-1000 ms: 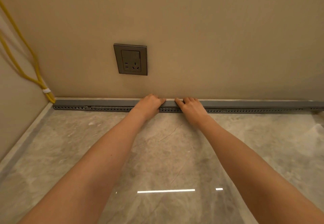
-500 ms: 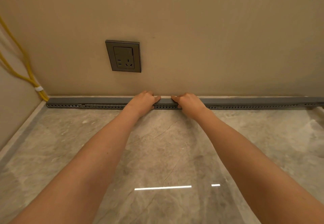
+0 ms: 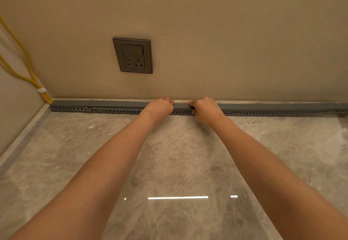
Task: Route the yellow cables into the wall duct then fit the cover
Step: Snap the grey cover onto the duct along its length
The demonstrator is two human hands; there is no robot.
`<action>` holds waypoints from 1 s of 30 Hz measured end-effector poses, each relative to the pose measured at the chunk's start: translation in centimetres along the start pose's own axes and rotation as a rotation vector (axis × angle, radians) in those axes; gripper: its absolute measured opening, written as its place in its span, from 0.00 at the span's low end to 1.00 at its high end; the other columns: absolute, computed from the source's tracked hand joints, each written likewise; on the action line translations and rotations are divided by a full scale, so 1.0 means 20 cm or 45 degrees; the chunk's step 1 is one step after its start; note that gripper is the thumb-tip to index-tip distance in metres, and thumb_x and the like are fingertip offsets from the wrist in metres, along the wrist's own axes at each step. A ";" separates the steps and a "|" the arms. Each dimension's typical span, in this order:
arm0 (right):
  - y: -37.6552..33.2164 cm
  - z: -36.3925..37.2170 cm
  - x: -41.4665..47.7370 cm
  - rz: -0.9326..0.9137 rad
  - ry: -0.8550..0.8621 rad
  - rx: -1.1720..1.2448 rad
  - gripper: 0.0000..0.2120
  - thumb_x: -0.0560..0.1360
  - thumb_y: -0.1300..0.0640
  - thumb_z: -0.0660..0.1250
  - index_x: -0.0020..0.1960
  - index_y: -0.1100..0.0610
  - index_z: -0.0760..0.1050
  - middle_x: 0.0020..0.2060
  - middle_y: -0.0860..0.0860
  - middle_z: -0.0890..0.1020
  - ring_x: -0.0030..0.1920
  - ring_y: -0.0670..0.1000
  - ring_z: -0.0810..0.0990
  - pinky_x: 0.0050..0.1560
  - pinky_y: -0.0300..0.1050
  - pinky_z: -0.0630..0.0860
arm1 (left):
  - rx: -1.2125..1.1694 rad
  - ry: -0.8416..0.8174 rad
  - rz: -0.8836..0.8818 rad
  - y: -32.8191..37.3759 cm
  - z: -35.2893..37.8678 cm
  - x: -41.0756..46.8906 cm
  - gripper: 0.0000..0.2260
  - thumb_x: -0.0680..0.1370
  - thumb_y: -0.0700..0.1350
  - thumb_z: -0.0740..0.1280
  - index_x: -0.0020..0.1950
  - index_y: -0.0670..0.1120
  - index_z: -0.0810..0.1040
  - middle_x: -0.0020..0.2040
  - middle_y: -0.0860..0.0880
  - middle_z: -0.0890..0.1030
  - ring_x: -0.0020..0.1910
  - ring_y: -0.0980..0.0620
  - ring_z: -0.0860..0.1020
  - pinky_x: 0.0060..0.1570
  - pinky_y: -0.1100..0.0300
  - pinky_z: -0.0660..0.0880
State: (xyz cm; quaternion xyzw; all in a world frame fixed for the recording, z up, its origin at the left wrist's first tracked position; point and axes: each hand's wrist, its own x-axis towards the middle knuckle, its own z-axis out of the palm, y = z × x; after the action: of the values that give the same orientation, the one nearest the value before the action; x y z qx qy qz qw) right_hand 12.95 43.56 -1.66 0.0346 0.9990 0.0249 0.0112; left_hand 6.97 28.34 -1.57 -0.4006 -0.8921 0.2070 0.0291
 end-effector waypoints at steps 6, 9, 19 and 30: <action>-0.02 0.10 -0.02 -0.044 0.020 -0.016 0.20 0.79 0.63 0.55 0.70 0.65 0.63 0.68 0.61 0.71 0.67 0.60 0.71 0.66 0.51 0.67 | 0.143 0.042 -0.116 0.06 0.09 0.02 0.21 0.59 0.39 0.78 0.51 0.36 0.84 0.38 0.44 0.83 0.31 0.49 0.83 0.25 0.62 0.77; -0.05 0.17 -0.04 0.008 0.002 -0.016 0.23 0.81 0.66 0.49 0.75 0.69 0.51 0.75 0.65 0.58 0.76 0.62 0.57 0.75 0.56 0.52 | 0.101 0.015 -0.172 0.09 0.13 0.00 0.21 0.60 0.38 0.76 0.52 0.35 0.83 0.39 0.40 0.85 0.33 0.45 0.84 0.29 0.60 0.79; -0.06 0.16 -0.08 0.026 0.015 -0.074 0.25 0.81 0.68 0.45 0.76 0.67 0.43 0.77 0.64 0.50 0.78 0.61 0.48 0.77 0.54 0.47 | -0.055 0.172 -0.213 0.16 0.05 -0.02 0.20 0.75 0.32 0.59 0.68 0.34 0.68 0.60 0.40 0.77 0.58 0.43 0.78 0.50 0.55 0.78; 0.02 0.12 -0.10 0.079 0.090 -0.022 0.25 0.81 0.58 0.53 0.77 0.61 0.52 0.76 0.58 0.59 0.77 0.56 0.57 0.74 0.57 0.57 | -0.412 0.260 -0.143 0.26 -0.05 0.11 0.23 0.81 0.44 0.58 0.75 0.40 0.60 0.69 0.42 0.69 0.69 0.43 0.69 0.65 0.53 0.67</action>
State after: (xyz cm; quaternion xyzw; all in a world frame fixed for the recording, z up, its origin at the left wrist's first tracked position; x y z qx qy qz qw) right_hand 14.94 43.98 -4.09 0.0645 0.9970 0.0350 -0.0248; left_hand 9.44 33.38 -3.03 -0.3685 -0.9271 0.0171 0.0663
